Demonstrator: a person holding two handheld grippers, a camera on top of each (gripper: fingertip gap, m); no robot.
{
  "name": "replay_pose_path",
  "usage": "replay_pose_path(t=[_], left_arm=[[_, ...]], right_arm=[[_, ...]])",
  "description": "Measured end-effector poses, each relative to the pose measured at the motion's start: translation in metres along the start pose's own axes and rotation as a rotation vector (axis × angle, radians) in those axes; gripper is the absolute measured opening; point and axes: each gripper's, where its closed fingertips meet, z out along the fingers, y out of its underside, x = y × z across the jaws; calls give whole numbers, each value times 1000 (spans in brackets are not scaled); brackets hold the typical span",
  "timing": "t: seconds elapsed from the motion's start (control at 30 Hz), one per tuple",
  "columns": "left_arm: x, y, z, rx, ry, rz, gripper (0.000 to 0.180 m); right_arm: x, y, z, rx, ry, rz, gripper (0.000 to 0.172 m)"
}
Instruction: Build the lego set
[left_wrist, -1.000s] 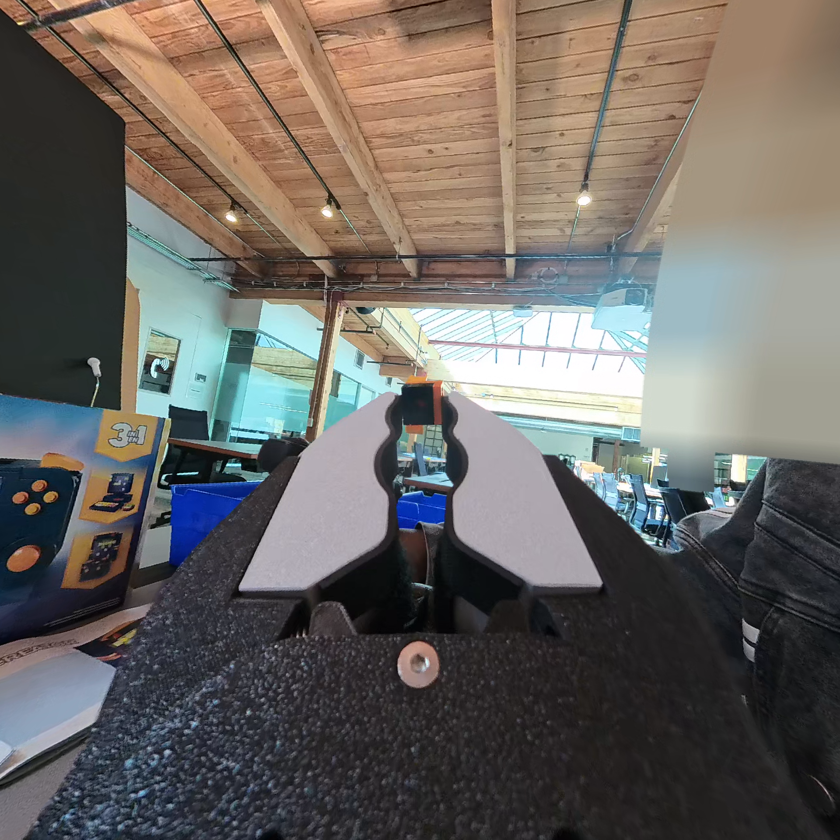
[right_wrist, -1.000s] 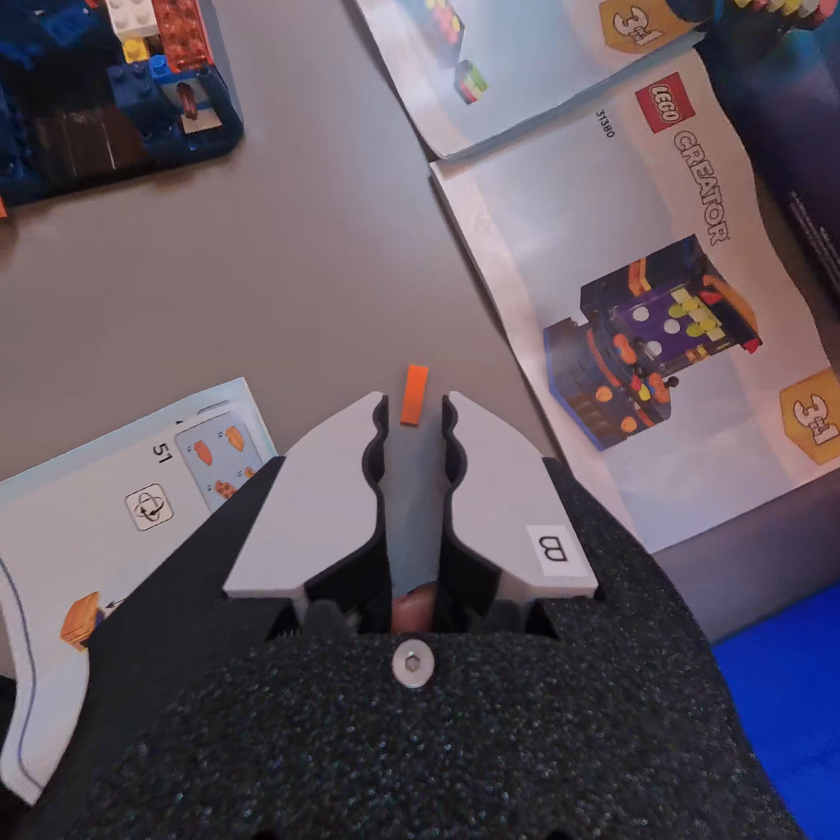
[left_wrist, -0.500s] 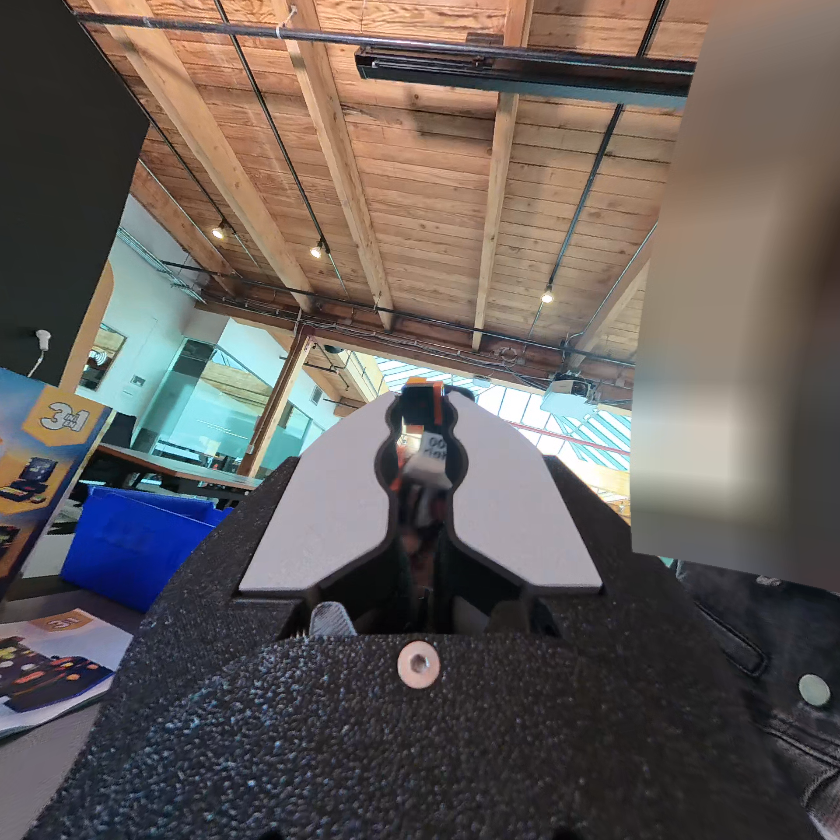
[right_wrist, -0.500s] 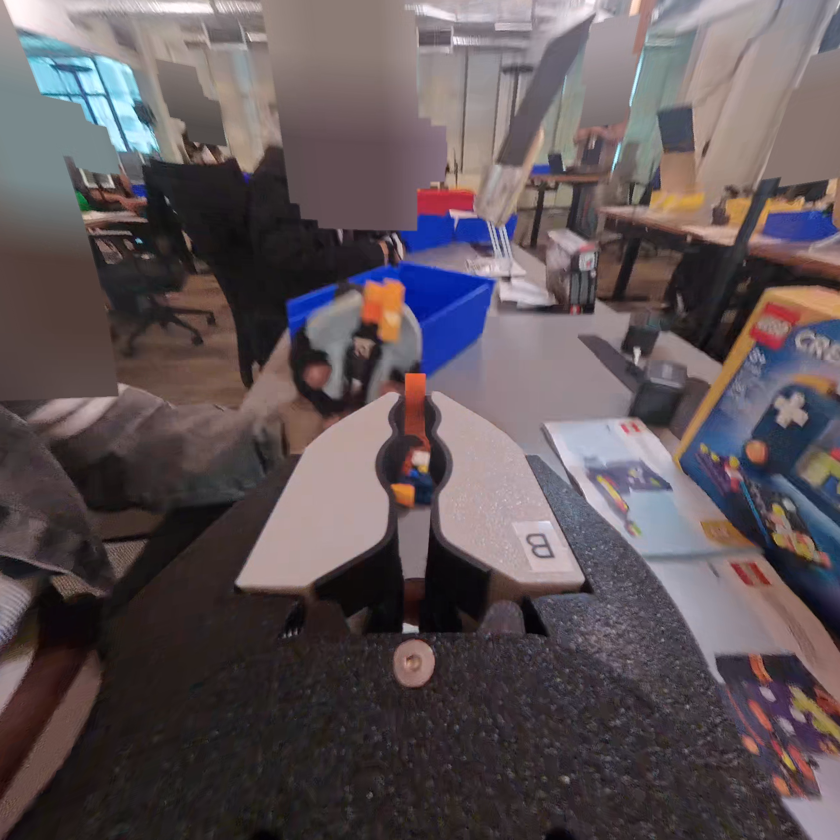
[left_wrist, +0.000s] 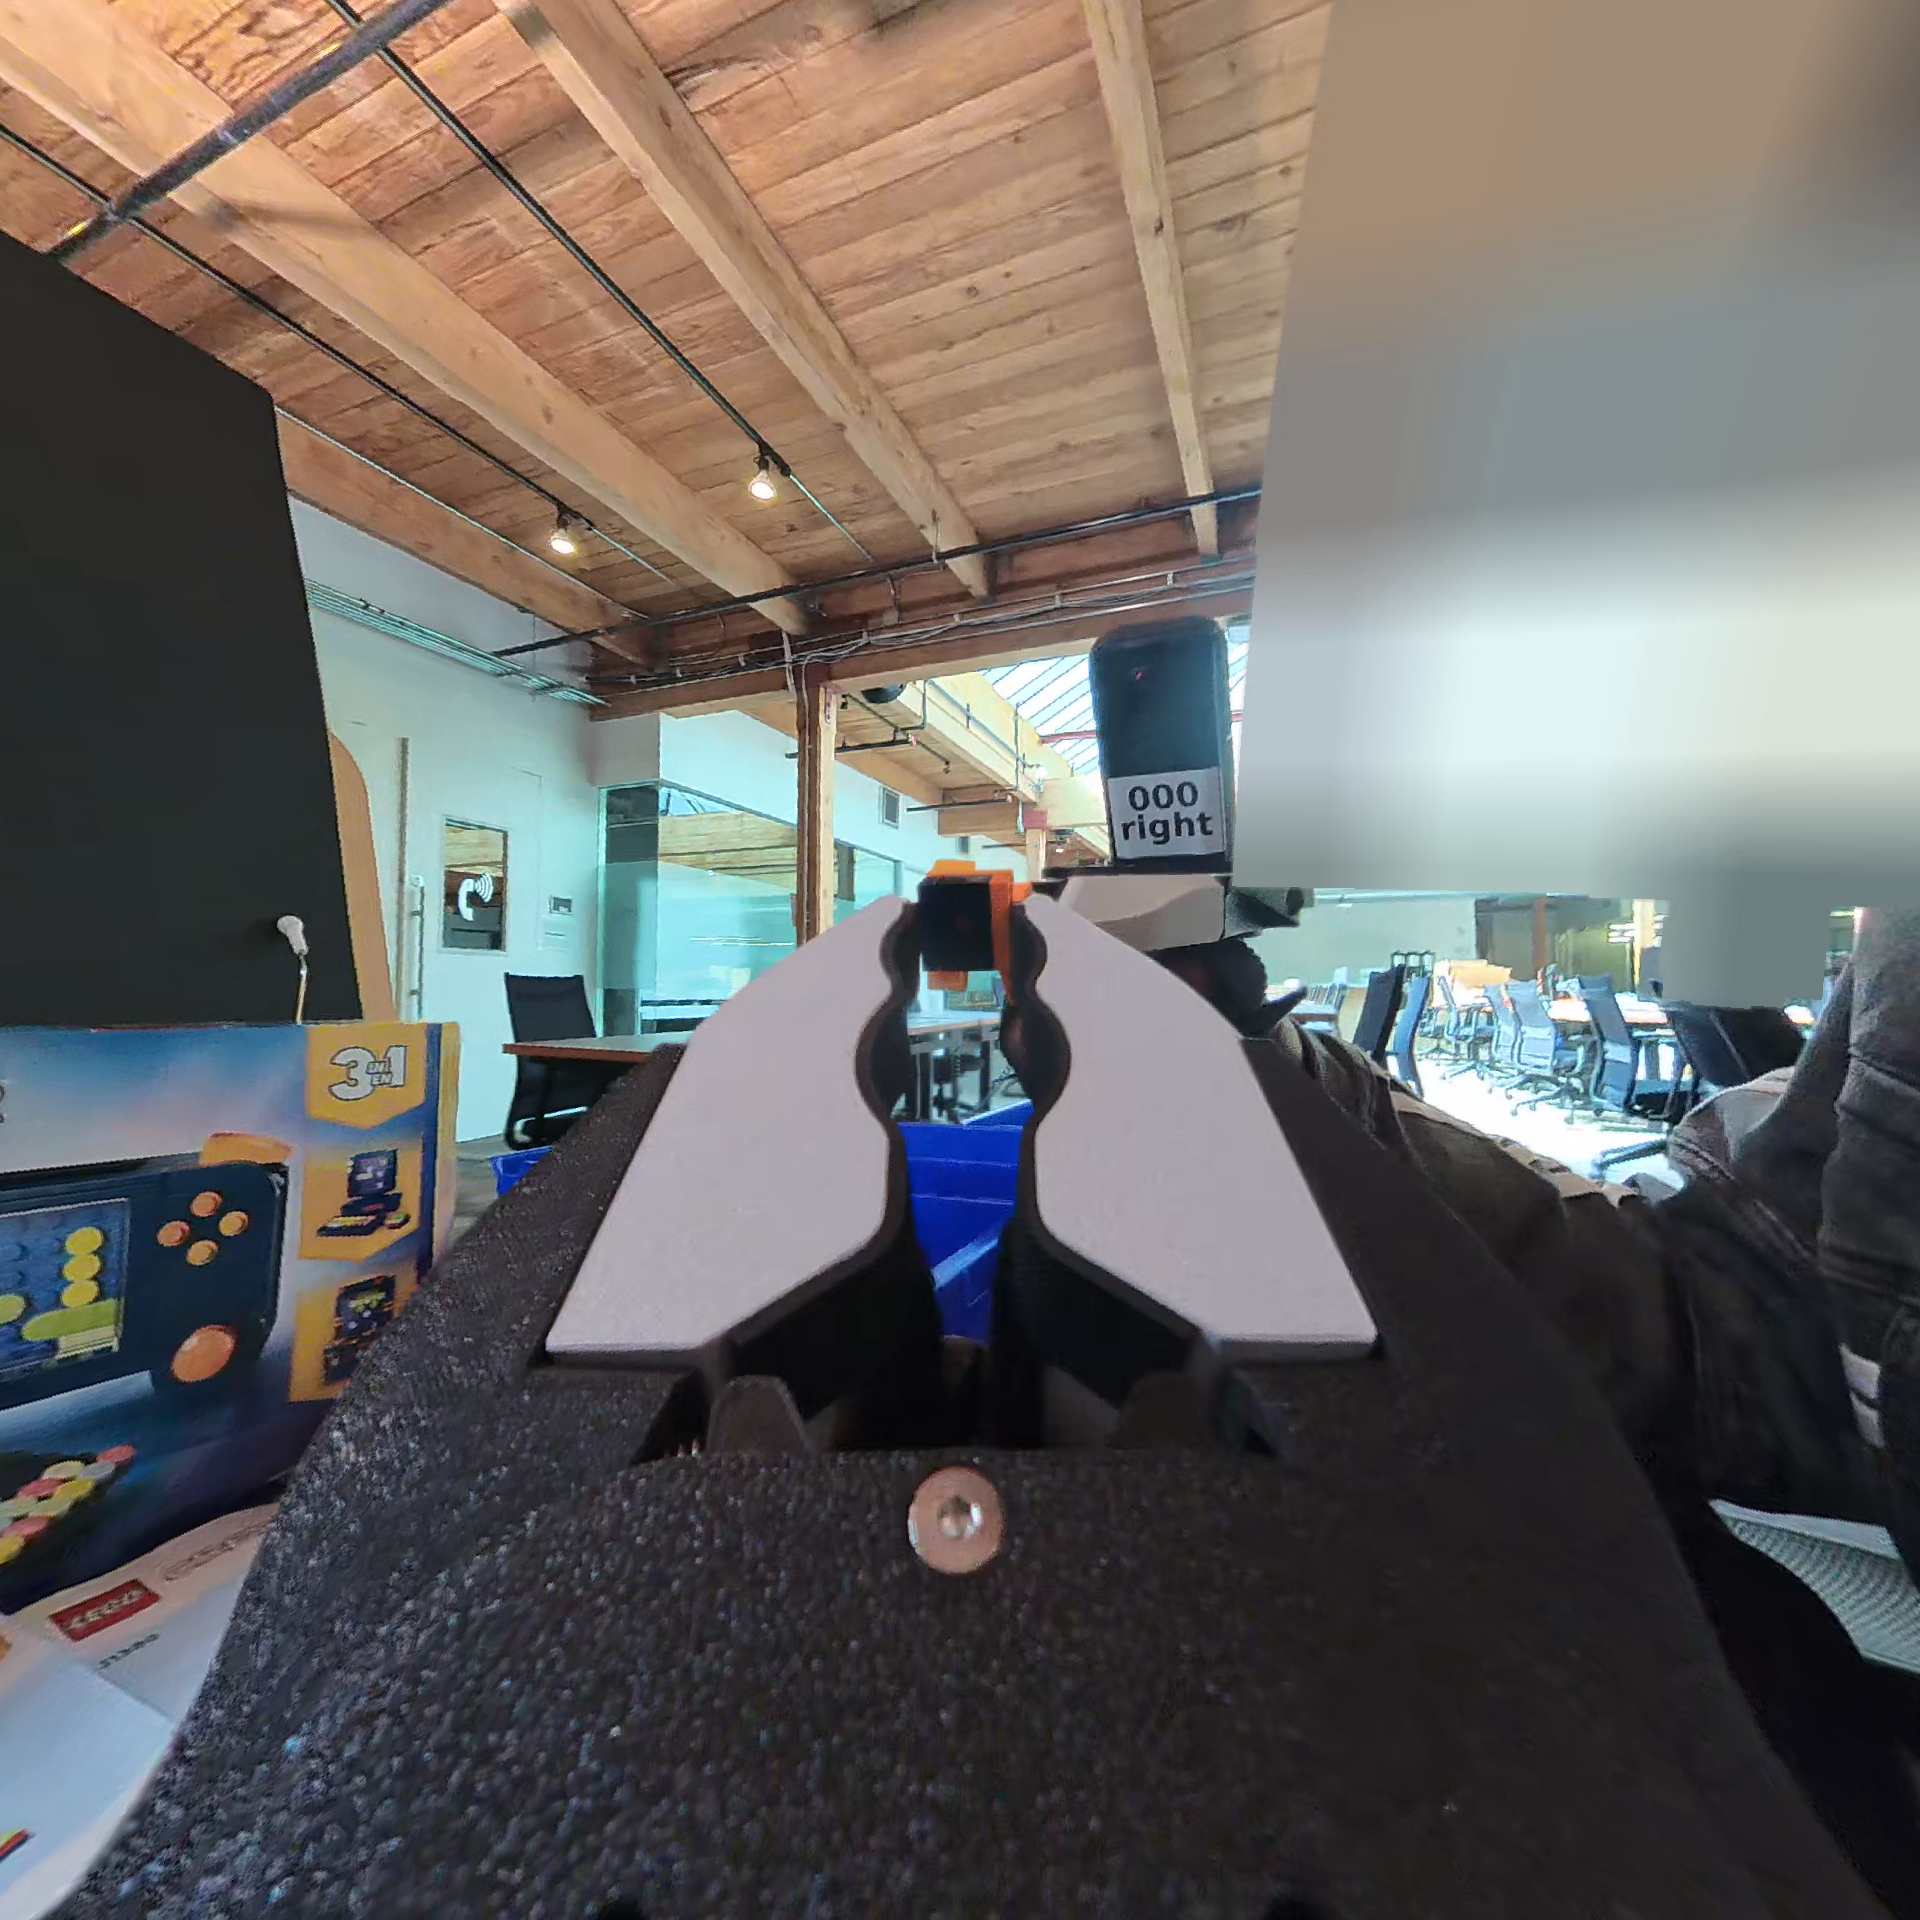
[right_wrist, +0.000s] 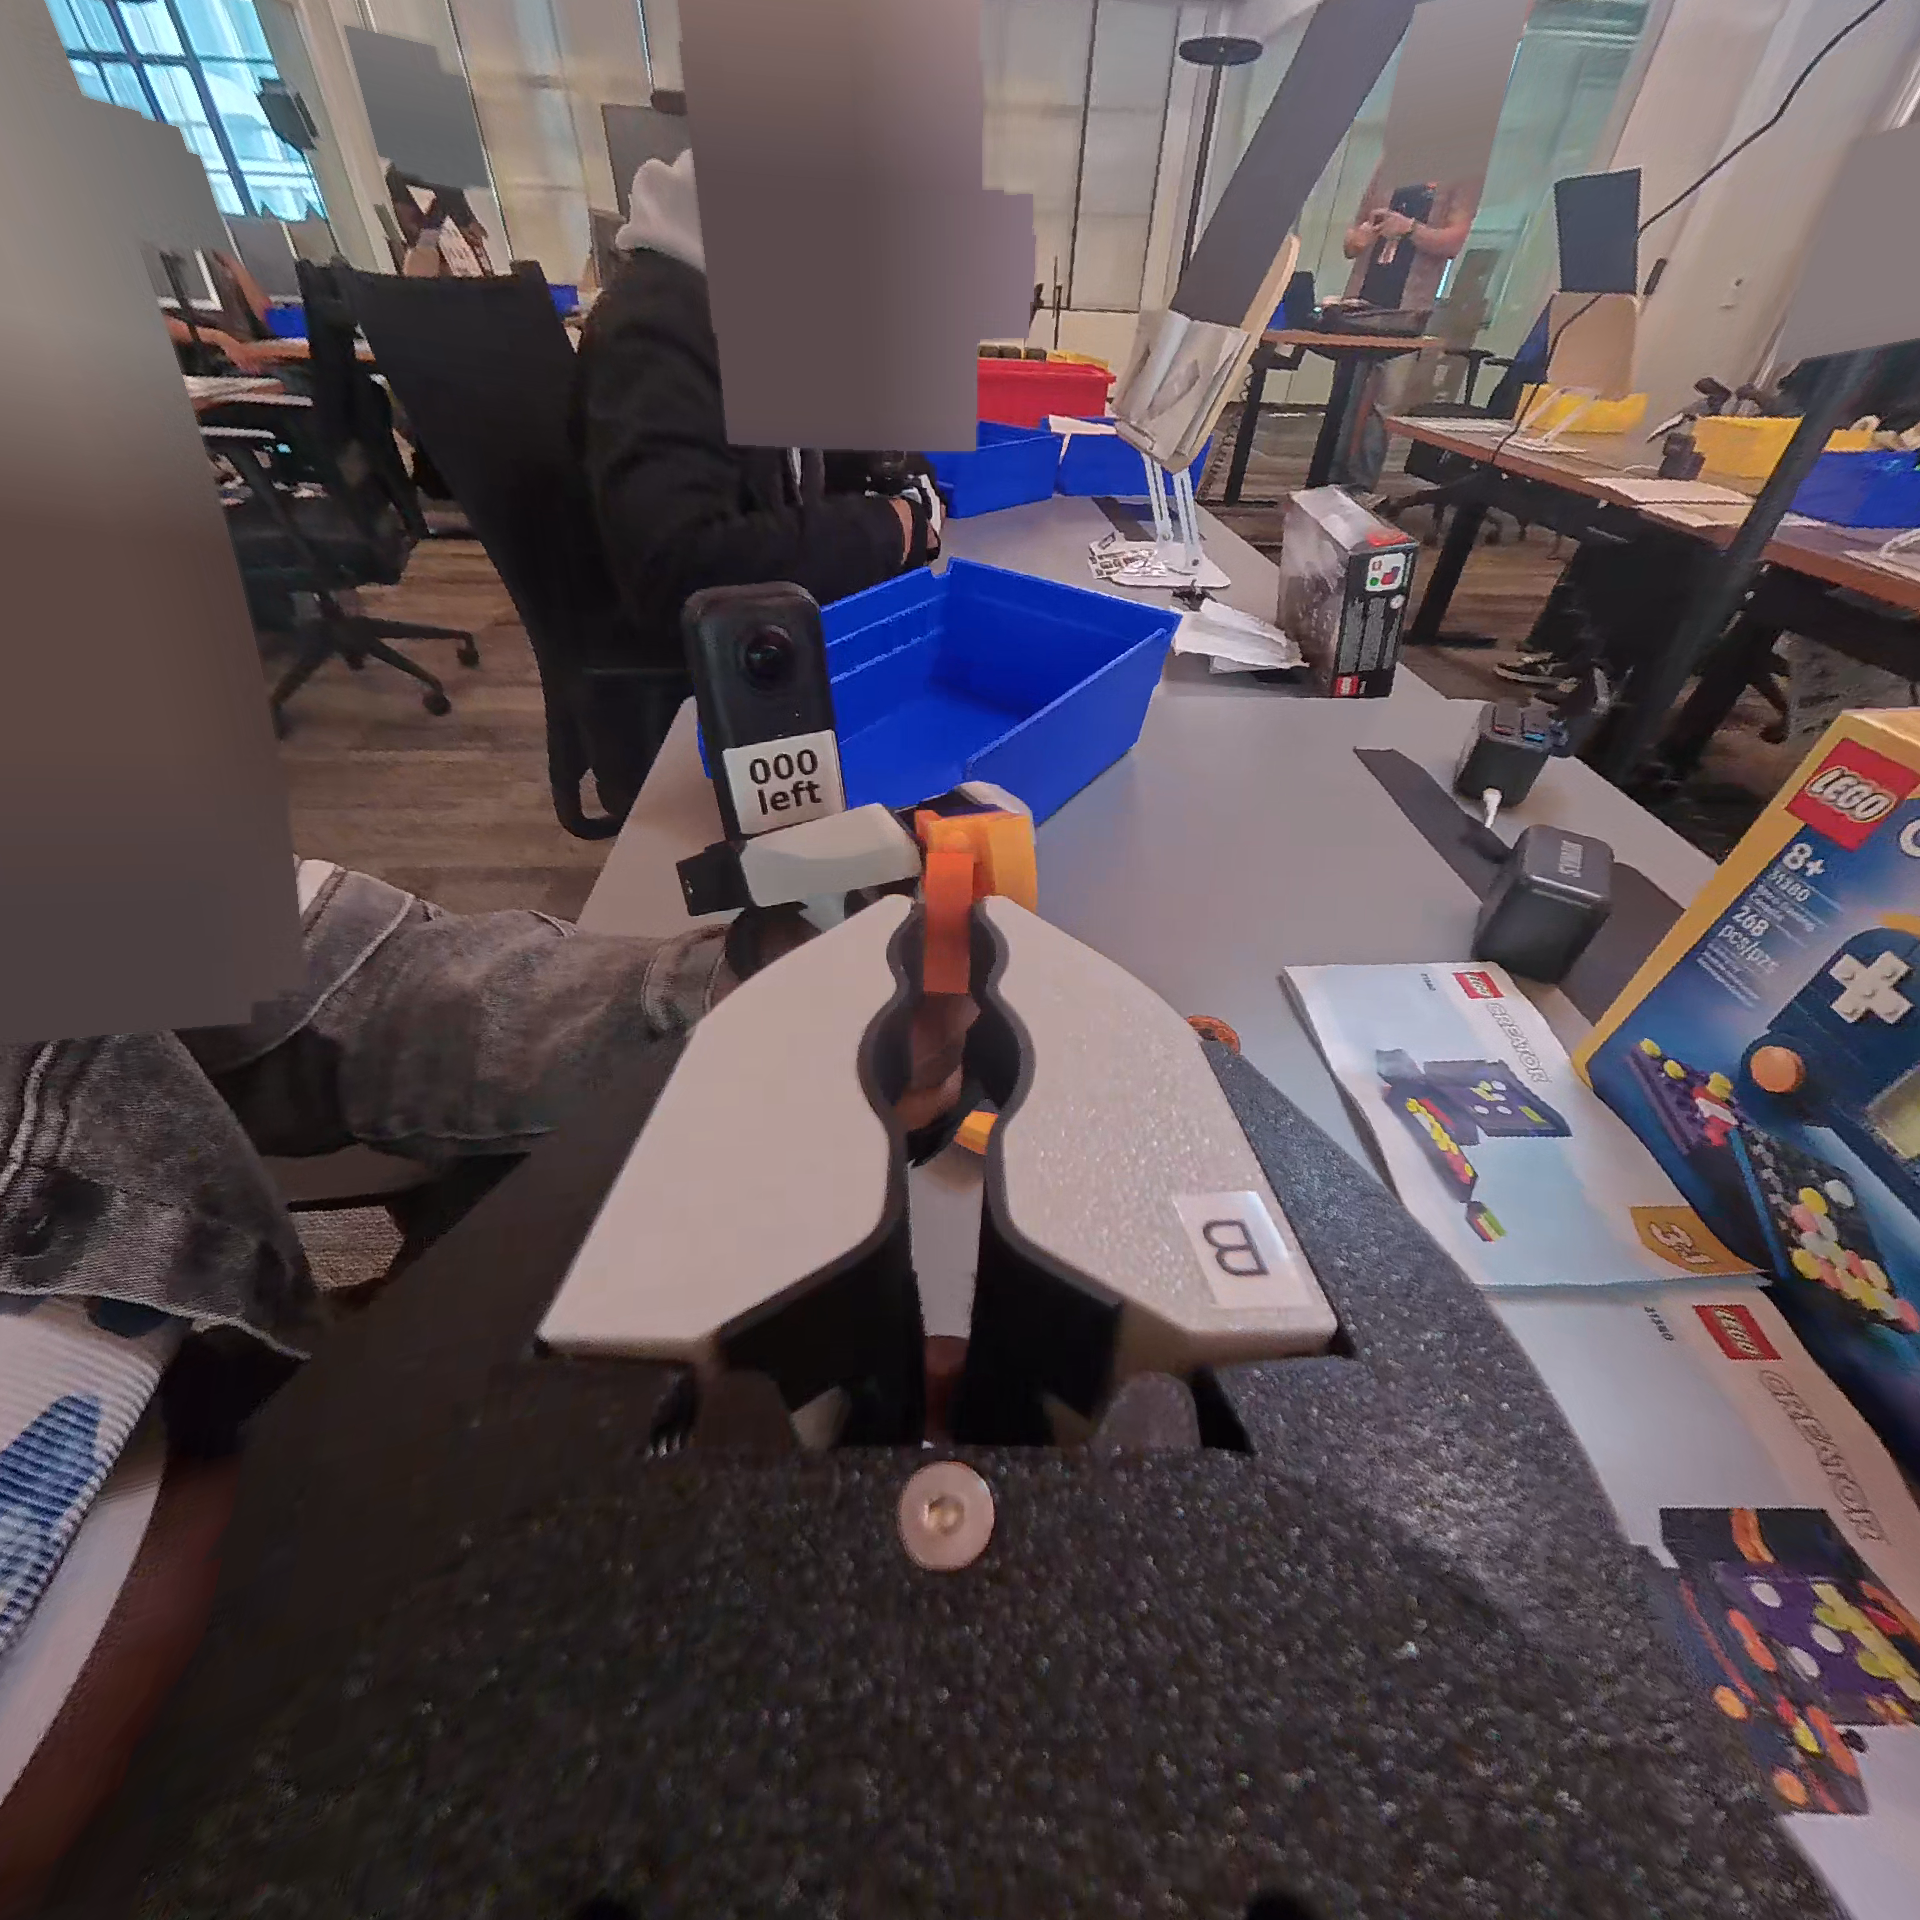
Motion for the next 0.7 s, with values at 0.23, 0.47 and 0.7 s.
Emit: replay_pose_path(t=[0.23,0.47,0.7], left_arm=[[0,1,0,-11,-12,26,16],[7,0,2,17,45,-63,16],[7,-1,2,28,35,-66,15]], right_arm=[[0,-8,-5,7,63,-111,7],[-4,-9,-9,27,15,-174,7],[-2,-6,-5,54,1,-144,8]])
